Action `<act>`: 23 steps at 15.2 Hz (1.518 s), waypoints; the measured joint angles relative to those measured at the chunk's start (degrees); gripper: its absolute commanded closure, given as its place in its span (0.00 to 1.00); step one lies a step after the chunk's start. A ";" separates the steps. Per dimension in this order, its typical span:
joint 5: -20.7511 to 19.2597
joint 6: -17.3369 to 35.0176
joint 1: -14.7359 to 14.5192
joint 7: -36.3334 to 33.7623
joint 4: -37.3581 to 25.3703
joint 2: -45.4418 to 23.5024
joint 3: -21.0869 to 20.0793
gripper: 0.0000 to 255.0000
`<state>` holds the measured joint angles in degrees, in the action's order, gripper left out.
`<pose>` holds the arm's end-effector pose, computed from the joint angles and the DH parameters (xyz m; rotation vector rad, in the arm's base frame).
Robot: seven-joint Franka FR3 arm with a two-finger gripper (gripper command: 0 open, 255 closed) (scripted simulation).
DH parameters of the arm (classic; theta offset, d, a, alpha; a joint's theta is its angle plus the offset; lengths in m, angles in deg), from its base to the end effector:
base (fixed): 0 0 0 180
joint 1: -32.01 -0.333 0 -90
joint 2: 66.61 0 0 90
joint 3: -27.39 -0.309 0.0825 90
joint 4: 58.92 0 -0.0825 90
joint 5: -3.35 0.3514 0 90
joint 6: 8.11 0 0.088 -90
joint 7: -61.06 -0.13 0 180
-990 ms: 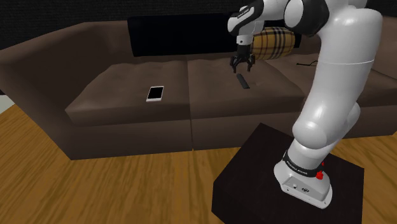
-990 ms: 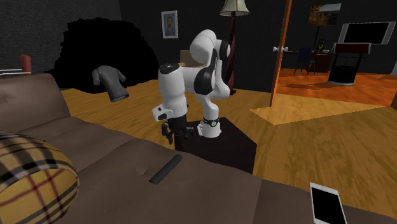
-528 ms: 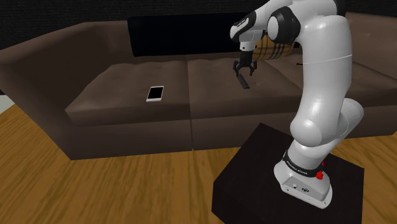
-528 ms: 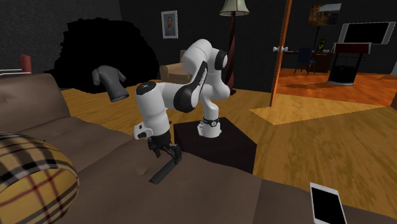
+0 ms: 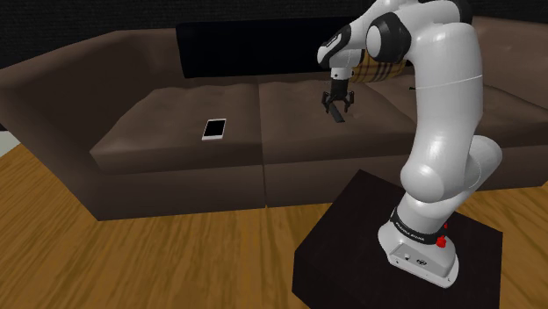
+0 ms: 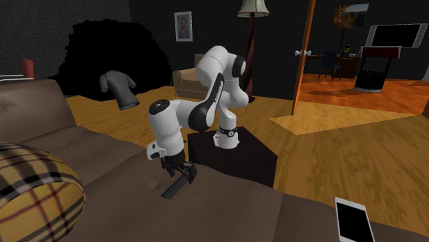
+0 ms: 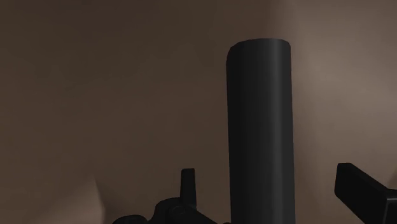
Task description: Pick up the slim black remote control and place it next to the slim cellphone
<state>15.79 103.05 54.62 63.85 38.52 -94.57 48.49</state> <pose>0.4647 -0.3917 0.2993 -2.7923 1.1695 0.2814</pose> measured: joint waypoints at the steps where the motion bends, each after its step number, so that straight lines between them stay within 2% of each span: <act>1: 0.03 0.12 -0.02 -0.02 0.06 -0.05 -0.03 0.00; 5: 0.06 0.21 -0.02 -0.02 0.09 -0.10 -0.04 0.00; 6: 0.06 0.21 -0.02 -0.02 0.09 -0.10 -0.04 1.00; 8: -1.00 0.18 0.17 -0.04 -0.10 0.23 0.29 1.00; 16: -0.10 0.28 0.27 0.08 -0.14 0.21 0.35 1.00; 23: -0.83 -3.39 -0.26 -0.64 -1.60 1.97 0.43 1.00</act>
<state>14.96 99.66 54.36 63.21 36.91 -92.60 48.92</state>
